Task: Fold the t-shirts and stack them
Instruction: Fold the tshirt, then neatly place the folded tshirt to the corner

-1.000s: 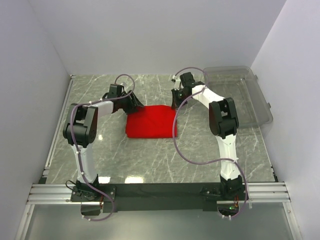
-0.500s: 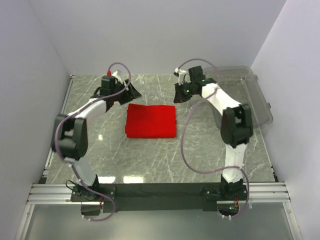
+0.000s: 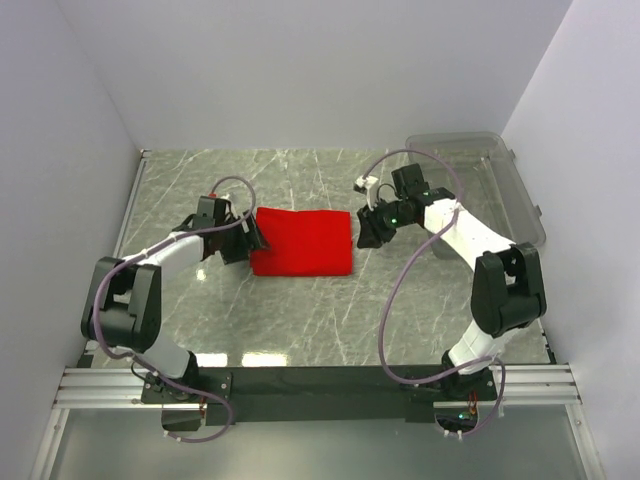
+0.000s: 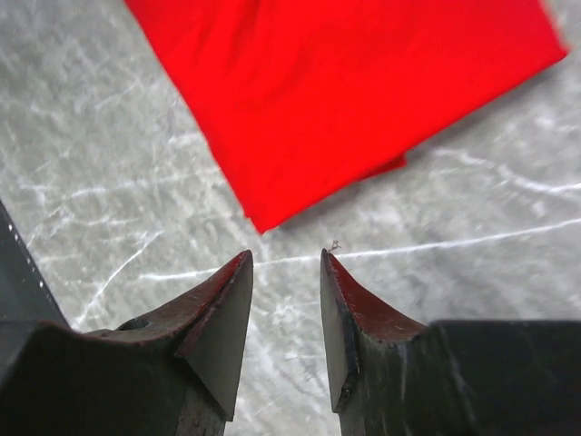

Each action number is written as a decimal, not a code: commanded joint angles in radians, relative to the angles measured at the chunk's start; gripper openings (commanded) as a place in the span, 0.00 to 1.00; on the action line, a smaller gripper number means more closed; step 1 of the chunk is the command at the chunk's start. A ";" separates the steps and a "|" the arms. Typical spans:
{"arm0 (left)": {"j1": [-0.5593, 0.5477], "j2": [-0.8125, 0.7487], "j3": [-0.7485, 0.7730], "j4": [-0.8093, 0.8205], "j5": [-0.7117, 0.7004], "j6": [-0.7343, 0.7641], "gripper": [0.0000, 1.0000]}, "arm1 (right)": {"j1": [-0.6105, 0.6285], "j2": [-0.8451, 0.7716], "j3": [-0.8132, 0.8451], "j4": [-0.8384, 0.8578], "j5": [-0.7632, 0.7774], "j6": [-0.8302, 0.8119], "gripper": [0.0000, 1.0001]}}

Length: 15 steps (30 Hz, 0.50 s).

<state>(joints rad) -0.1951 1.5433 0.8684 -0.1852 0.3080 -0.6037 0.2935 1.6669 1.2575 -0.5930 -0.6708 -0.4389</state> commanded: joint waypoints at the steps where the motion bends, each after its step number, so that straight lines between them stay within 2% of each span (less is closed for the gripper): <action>1: 0.002 0.017 0.004 0.021 -0.049 0.025 0.79 | -0.005 -0.084 -0.020 0.022 -0.027 -0.020 0.43; 11: -0.012 0.150 0.024 0.015 0.012 0.042 0.78 | -0.011 -0.111 -0.067 0.047 -0.024 0.006 0.43; 15: -0.013 0.185 0.008 0.052 0.057 0.021 0.74 | -0.017 -0.118 -0.072 0.053 -0.027 0.012 0.43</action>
<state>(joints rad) -0.2001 1.6798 0.8879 -0.1394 0.3317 -0.5888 0.2890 1.5864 1.1965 -0.5686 -0.6819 -0.4355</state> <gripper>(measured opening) 0.748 0.433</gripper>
